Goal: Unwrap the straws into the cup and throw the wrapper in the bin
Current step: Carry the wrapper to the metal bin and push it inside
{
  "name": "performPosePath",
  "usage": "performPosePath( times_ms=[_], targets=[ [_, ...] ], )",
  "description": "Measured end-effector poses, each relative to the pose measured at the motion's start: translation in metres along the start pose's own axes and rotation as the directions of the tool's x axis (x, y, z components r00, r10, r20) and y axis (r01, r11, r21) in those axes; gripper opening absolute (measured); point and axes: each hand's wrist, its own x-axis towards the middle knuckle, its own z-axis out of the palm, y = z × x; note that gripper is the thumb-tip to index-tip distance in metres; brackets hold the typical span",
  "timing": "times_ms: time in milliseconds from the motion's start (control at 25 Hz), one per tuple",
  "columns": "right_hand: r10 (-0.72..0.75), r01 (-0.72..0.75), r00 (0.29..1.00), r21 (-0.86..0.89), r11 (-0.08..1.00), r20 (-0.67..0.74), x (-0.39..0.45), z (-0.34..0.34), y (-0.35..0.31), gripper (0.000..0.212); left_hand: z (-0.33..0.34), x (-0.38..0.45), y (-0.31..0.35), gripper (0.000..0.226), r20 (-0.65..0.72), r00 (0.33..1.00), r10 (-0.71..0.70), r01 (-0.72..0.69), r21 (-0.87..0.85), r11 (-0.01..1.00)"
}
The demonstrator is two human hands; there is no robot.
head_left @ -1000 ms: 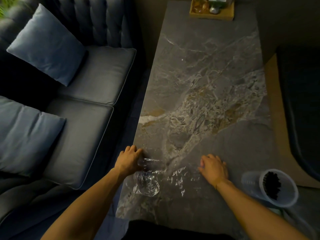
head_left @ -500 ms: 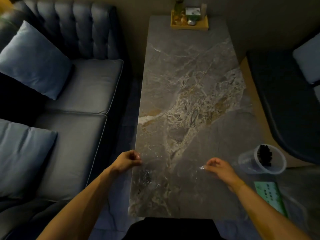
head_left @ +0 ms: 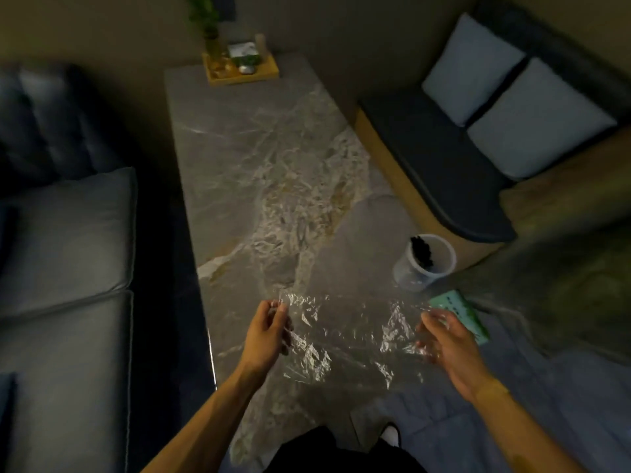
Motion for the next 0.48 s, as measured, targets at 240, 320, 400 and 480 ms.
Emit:
performPosePath(
  times_ms=[240, 320, 400, 480],
  targets=[
    [0.044, -0.014, 0.977, 0.143, 0.990, -0.207, -0.035, -0.081, 0.018, 0.026, 0.091, -0.002, 0.019, 0.017, 0.154, 0.980, 0.124, -0.141, 0.104, 0.985],
    [0.091, -0.052, 0.969, 0.173, 0.984, -0.229, -0.051, -0.113, 0.026, 0.025, 0.124, -0.009, 0.021, 0.019, 0.196, 0.971, 0.140, -0.167, 0.128, 0.978],
    [0.135, -0.087, 0.960, 0.194, 0.977, -0.247, -0.069, -0.144, 0.038, 0.023, 0.158, -0.021, 0.021, 0.019, 0.245, 0.958, 0.148, -0.186, 0.138, 0.973],
    [0.138, -0.076, 0.941, 0.205, 0.976, -0.309, -0.090, -0.176, 0.053, 0.019, 0.195, -0.037, 0.019, 0.019, 0.325, 0.931, 0.165, -0.223, 0.151, 0.963]
  ],
)
